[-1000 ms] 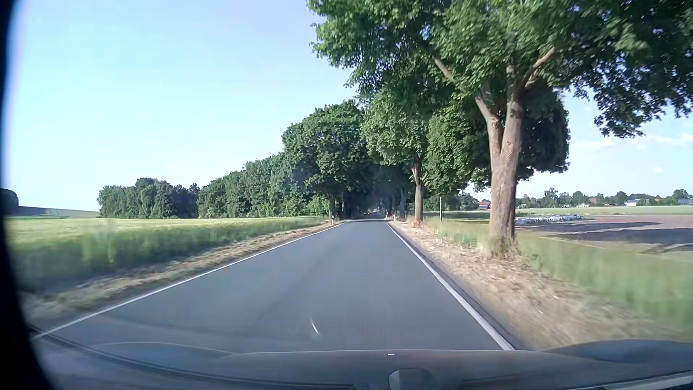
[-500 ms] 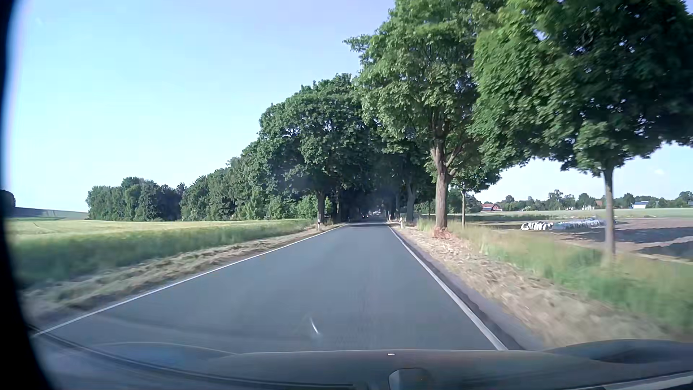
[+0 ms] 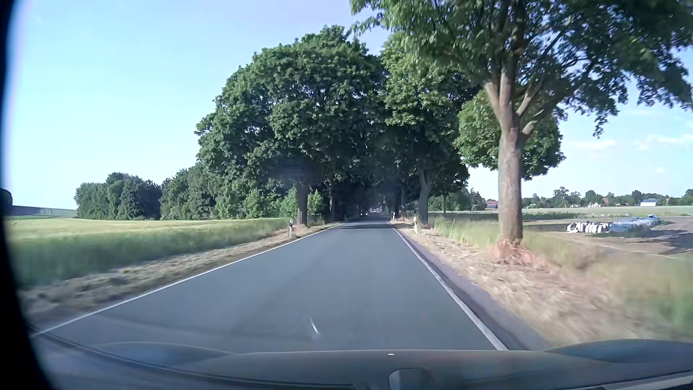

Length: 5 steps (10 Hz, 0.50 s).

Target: Follow the waypoints while adhering to traffic rules and regulations

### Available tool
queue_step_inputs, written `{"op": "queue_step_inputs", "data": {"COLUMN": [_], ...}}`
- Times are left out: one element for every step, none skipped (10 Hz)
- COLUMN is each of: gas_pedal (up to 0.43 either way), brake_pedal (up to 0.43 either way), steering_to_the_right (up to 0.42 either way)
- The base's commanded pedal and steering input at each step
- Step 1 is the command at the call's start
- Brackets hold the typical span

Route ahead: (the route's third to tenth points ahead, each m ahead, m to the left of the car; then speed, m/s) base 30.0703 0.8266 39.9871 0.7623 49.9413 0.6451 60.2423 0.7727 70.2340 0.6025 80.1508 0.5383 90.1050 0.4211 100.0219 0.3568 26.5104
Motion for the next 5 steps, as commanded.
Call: {"op": "queue_step_inputs", "data": {"gas_pedal": [0.500,0.500,0.500,0.500,0.220], "brake_pedal": [0.006,0.006,0.006,0.006,0.006], "steering_to_the_right": [0.001,0.001,0.001,0.002,0.003]}}
